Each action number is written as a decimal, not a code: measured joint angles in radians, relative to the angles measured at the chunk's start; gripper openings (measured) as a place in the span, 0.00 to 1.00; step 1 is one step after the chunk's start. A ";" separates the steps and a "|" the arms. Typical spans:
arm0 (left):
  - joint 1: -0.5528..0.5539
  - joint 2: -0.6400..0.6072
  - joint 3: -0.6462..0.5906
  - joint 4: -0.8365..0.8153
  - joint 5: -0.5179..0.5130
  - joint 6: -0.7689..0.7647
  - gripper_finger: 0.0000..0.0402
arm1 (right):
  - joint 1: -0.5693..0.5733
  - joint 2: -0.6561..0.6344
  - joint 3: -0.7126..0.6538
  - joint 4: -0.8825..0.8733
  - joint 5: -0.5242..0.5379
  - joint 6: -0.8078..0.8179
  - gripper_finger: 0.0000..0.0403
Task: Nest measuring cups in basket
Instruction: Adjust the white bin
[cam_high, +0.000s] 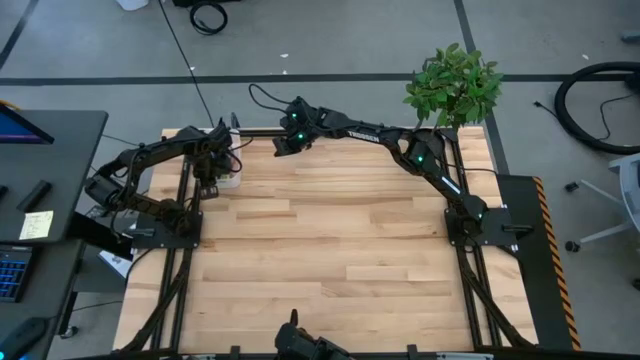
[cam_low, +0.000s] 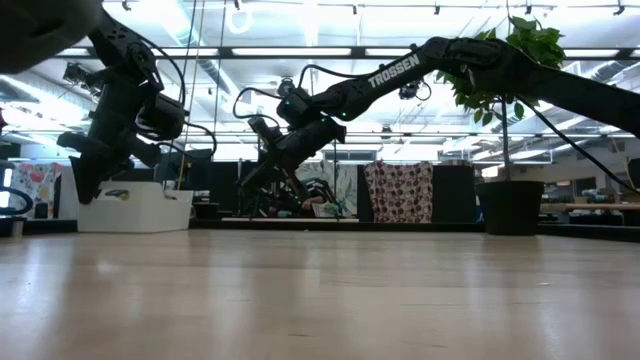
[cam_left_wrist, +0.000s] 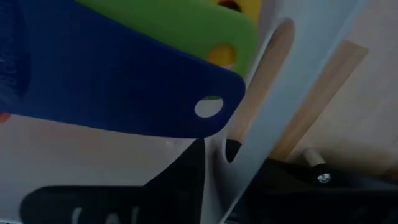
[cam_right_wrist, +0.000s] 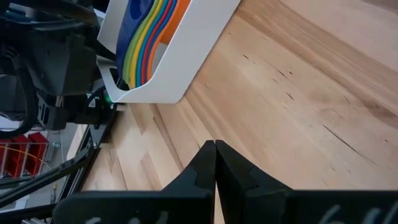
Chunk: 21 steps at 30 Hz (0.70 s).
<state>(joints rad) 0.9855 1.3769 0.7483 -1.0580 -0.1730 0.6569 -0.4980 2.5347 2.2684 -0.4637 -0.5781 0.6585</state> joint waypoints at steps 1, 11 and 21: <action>0.000 0.000 0.000 0.000 0.000 0.005 0.18 | 0.000 0.000 0.000 0.000 0.000 -0.002 0.02; -0.001 -0.001 0.002 0.018 -0.006 -0.018 0.19 | 0.000 0.000 0.000 0.000 0.000 -0.005 0.02; -0.001 -0.002 0.003 0.040 -0.010 -0.049 0.31 | 0.000 0.000 0.000 0.018 -0.001 -0.007 0.02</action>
<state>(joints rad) 0.9844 1.3746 0.7517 -1.0179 -0.1833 0.6084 -0.4980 2.5347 2.2684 -0.4457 -0.5787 0.6514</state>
